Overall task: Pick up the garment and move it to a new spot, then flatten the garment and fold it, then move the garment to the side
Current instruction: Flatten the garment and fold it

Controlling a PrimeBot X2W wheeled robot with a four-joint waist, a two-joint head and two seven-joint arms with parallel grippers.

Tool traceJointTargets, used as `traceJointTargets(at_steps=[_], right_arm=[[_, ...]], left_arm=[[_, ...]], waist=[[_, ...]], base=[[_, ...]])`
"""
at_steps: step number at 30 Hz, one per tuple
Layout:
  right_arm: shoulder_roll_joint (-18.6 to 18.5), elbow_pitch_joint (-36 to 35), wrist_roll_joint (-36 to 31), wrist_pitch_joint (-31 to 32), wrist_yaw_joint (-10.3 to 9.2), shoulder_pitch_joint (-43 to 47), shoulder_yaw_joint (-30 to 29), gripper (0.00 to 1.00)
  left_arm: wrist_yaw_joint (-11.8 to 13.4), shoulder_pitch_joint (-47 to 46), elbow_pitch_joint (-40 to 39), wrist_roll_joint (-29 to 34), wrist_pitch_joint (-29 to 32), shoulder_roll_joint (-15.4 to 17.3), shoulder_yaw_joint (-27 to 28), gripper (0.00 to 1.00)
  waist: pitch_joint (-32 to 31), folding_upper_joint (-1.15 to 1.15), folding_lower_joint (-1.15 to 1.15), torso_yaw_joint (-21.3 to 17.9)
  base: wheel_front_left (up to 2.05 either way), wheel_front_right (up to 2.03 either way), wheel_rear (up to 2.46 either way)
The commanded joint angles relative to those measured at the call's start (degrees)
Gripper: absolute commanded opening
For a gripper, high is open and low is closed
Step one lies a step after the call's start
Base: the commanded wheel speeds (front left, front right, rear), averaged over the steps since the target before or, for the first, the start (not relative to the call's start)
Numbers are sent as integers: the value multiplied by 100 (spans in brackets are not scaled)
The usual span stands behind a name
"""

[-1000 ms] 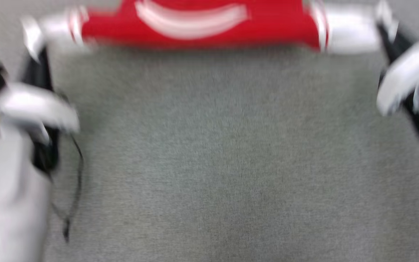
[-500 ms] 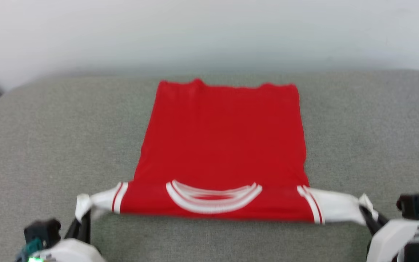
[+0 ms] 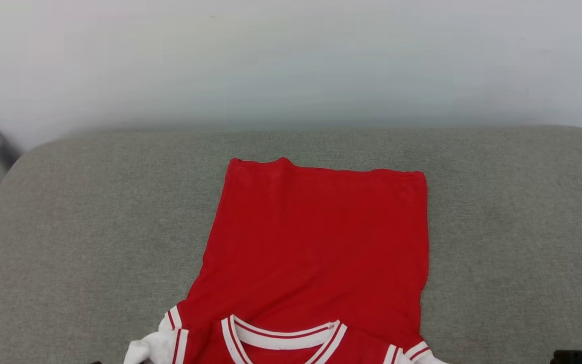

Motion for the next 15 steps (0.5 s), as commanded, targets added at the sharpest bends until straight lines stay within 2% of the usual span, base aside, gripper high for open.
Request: traceJointTargets(at_steps=[1,3,4,6,10,15], right_arm=[[25,-88,1,1,-2,-42,8,100],[21,-225,12,-36,-2,-197,-48,100],[-40,-207,88,-171,-2,-1374,-419,100],[-60,-12,130,-140,-2,-1893,-531,100],[-249,674,257,166,-2,-3086,-684,100],[-534,1583,282,916,-2,-4468,-728,100]], left_arm=[[9,1,-30,48,-4,2,-17,0],[-12,-73,-84,60,-23,6,-51,0],[-80,-431,-373,157,-132,19,-122,0],[-94,-582,-483,202,-160,23,-151,0],[-176,-923,-724,284,-210,8,-246,0],[-291,-1392,-972,423,-297,-61,-418,0]], waist=[[19,0,2,10],[52,0,2,27],[472,0,2,165],[650,0,2,244],[1058,0,2,455],[1591,0,2,793]], base=[[0,0,0],[0,0,0],[0,0,0],[0,0,0],[0,0,0],[0,0,0]])
